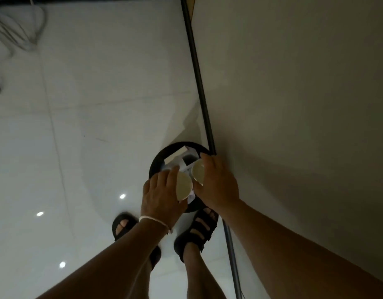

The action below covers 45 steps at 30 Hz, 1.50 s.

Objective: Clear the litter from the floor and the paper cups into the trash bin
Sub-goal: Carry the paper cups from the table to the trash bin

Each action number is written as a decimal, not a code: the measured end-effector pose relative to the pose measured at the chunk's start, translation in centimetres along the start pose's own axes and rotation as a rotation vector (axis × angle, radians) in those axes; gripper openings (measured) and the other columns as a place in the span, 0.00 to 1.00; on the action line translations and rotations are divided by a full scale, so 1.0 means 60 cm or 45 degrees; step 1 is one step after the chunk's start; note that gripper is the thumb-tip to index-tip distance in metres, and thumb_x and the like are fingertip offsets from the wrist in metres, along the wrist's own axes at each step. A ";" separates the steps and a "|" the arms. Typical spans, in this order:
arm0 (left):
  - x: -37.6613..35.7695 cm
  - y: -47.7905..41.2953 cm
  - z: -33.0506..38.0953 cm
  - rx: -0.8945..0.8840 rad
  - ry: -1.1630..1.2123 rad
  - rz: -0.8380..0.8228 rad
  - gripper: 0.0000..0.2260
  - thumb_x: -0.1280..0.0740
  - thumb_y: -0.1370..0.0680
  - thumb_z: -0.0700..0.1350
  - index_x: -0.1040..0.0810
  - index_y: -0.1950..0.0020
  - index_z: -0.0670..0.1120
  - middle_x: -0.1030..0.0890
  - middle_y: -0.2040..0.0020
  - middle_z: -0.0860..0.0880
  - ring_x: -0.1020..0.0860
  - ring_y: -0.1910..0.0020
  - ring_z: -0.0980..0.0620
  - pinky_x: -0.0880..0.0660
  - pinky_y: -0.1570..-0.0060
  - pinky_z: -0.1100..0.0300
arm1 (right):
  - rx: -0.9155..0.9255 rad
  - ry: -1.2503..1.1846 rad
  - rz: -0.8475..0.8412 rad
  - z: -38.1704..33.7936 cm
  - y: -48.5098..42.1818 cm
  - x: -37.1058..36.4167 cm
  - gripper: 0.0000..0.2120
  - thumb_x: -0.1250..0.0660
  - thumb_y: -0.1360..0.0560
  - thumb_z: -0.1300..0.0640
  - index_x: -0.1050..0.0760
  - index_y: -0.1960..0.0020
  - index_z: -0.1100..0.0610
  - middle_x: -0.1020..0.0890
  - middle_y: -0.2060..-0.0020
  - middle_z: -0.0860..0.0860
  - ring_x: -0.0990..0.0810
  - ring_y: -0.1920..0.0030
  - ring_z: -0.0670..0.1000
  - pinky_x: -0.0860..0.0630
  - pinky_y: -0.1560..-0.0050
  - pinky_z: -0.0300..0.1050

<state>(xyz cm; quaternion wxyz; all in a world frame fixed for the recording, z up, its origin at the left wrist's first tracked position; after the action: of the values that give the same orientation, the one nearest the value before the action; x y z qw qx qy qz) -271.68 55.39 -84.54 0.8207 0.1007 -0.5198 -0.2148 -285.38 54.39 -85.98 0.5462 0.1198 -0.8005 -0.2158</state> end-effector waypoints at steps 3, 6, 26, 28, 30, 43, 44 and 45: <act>-0.076 -0.025 -0.029 0.017 -0.052 0.072 0.37 0.21 0.40 0.50 0.27 0.34 0.42 0.23 0.42 0.41 0.24 0.43 0.39 0.29 0.43 0.45 | 0.090 0.075 0.019 0.017 -0.030 -0.069 0.38 0.27 0.29 0.44 0.36 0.26 0.56 0.28 0.33 0.55 0.30 0.33 0.57 0.28 0.38 0.53; -0.126 -0.027 -0.062 0.031 -0.125 0.134 0.36 0.23 0.38 0.53 0.27 0.34 0.41 0.23 0.42 0.41 0.25 0.43 0.37 0.30 0.42 0.43 | 0.153 0.155 0.035 0.028 -0.039 -0.115 0.38 0.25 0.31 0.44 0.34 0.27 0.56 0.26 0.35 0.55 0.29 0.35 0.58 0.27 0.41 0.56; -0.106 0.030 -0.088 -0.031 -0.300 0.066 0.44 0.31 0.36 0.64 0.38 0.26 0.44 0.30 0.31 0.41 0.32 0.32 0.37 0.37 0.36 0.35 | 0.171 0.218 0.021 0.022 0.019 -0.097 0.44 0.26 0.31 0.45 0.43 0.22 0.53 0.36 0.26 0.54 0.38 0.27 0.58 0.31 0.35 0.54; -0.066 0.054 -0.090 -0.034 -0.346 0.000 0.44 0.30 0.37 0.64 0.36 0.27 0.43 0.29 0.32 0.40 0.31 0.33 0.36 0.34 0.37 0.35 | 0.160 0.215 0.006 0.010 0.041 -0.065 0.42 0.27 0.30 0.44 0.43 0.22 0.52 0.37 0.26 0.54 0.40 0.26 0.57 0.32 0.35 0.52; -0.023 0.082 -0.094 -0.022 -0.425 -0.095 0.43 0.34 0.33 0.66 0.38 0.25 0.45 0.32 0.28 0.41 0.34 0.30 0.38 0.37 0.34 0.36 | 0.130 0.204 -0.017 -0.015 0.071 -0.031 0.40 0.30 0.28 0.44 0.43 0.22 0.51 0.38 0.25 0.53 0.41 0.26 0.56 0.33 0.34 0.51; 0.433 0.339 -0.103 0.339 -0.379 0.196 0.37 0.44 0.28 0.68 0.47 0.24 0.50 0.42 0.25 0.49 0.43 0.27 0.46 0.42 0.31 0.43 | 0.291 0.152 -0.102 -0.341 0.304 0.212 0.35 0.37 0.24 0.42 0.44 0.22 0.51 0.40 0.25 0.51 0.44 0.25 0.55 0.38 0.28 0.54; 0.460 0.370 -0.111 0.398 -0.371 0.244 0.37 0.44 0.28 0.68 0.46 0.25 0.50 0.41 0.25 0.49 0.43 0.27 0.46 0.42 0.32 0.43 | 0.349 0.181 -0.104 -0.367 0.320 0.225 0.35 0.37 0.24 0.42 0.44 0.22 0.51 0.40 0.25 0.51 0.44 0.25 0.55 0.39 0.28 0.55; 0.483 0.403 -0.118 0.453 -0.358 0.288 0.37 0.44 0.28 0.68 0.45 0.25 0.50 0.40 0.26 0.49 0.42 0.28 0.46 0.41 0.32 0.43 | 0.415 0.218 -0.098 -0.392 0.337 0.238 0.34 0.37 0.24 0.41 0.44 0.22 0.50 0.39 0.25 0.51 0.44 0.26 0.55 0.39 0.28 0.55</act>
<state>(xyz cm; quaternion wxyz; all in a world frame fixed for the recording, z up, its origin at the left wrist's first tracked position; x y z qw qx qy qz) -248.70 63.19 -54.81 0.7284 0.1538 -0.6665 -0.0386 -268.04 61.00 -57.31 0.5770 0.2551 -0.7703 -0.0930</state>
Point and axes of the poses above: each hand's wrist, its own y-axis away from the middle knuckle, its own x-axis out of the back of the hand, z = x × y, the point moved 10 cm from there along -y, towards the middle knuckle
